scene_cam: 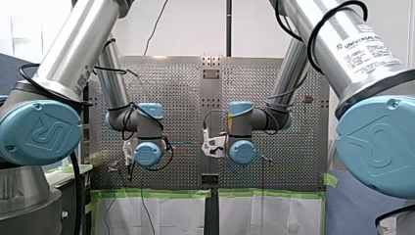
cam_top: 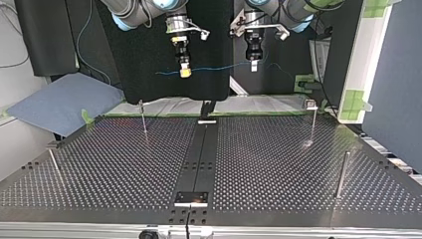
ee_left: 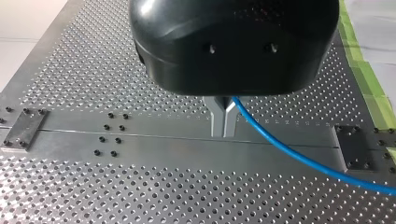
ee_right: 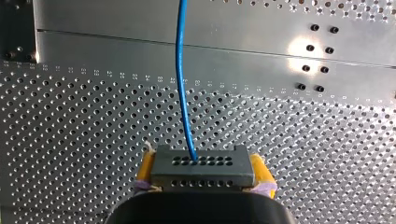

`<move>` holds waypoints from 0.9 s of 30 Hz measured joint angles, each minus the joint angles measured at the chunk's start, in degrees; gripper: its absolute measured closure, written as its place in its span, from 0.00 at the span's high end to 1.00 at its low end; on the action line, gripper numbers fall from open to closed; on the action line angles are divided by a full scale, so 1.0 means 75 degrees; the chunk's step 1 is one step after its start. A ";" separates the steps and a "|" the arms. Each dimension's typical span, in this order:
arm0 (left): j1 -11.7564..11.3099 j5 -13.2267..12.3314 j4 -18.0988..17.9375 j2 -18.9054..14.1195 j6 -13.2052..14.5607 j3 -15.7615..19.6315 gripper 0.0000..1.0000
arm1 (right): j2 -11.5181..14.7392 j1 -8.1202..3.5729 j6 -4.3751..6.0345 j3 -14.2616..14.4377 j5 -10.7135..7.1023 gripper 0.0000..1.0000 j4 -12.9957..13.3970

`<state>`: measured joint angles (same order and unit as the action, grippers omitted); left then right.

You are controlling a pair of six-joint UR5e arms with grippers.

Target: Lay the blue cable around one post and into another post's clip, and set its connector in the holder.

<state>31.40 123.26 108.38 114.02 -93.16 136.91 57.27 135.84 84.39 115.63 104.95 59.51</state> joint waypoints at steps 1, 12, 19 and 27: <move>0.0000 0.0000 0.0000 0.0000 0.0000 0.0000 0.02 | 0.0000 0.0000 0.0000 0.0000 0.0000 0.00 0.0000; -0.0249 -0.0258 0.0000 0.0369 0.0109 -0.0173 0.02 | -0.0266 0.0235 -0.0033 -0.0235 0.0266 0.00 -0.0266; -0.0278 -0.0291 0.0000 0.0595 0.0117 -0.0185 0.02 | -0.0666 0.0301 -0.0035 -0.0301 0.0692 0.00 -0.0706; -0.0281 -0.0293 0.0000 0.0607 0.0117 -0.0188 0.02 | -0.0747 0.0305 -0.0035 -0.0305 0.0816 0.00 -0.1091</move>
<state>29.29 121.07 108.38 118.58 -92.28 135.51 51.67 138.12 84.13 113.35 111.07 51.33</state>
